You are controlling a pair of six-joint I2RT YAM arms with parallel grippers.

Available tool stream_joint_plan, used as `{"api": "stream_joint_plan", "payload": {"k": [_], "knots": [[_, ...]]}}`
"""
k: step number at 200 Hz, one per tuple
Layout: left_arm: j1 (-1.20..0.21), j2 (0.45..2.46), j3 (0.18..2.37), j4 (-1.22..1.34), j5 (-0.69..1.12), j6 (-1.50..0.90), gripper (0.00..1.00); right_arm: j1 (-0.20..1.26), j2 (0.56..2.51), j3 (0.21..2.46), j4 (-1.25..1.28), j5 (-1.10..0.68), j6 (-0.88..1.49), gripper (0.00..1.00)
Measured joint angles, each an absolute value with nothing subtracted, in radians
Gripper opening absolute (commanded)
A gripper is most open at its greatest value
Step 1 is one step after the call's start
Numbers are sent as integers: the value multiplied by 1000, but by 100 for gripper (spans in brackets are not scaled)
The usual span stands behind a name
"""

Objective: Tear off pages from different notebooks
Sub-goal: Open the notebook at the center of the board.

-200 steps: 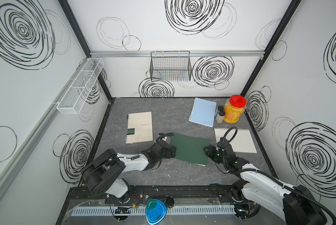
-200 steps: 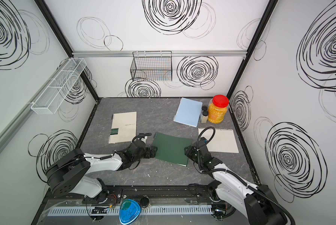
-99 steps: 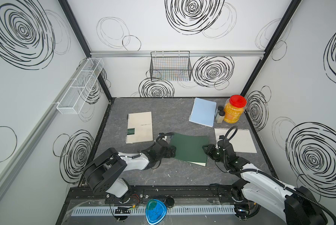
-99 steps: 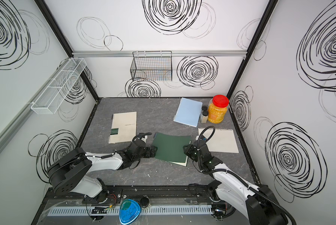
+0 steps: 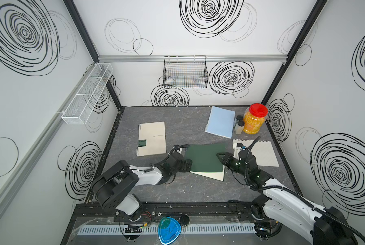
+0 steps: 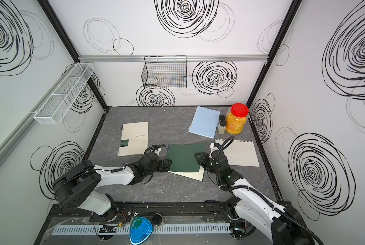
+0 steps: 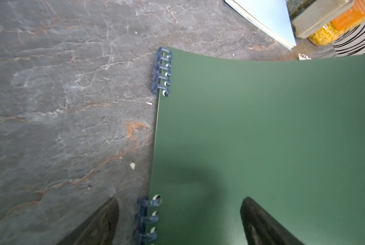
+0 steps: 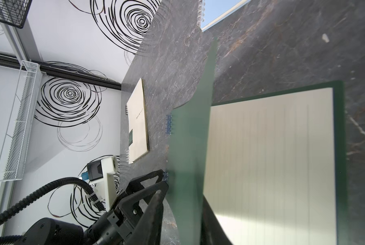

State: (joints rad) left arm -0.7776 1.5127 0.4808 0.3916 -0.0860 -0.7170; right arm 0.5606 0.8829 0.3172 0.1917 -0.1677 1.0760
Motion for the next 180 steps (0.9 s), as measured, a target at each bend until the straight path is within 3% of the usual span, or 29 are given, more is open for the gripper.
{"api": "stream_joint_plan", "payload": {"k": [72,139,180], "knots": [[-885,1404,480,363,-134,-723,95,583,870,339,241,-201,1033,45],[-886,1140,485,200,-222,-702,98,583,785,353,216,-185,1005,48],[-902,1089,554,100,-226,-671,98,588,738,353,238,-193,1013,48]]}}
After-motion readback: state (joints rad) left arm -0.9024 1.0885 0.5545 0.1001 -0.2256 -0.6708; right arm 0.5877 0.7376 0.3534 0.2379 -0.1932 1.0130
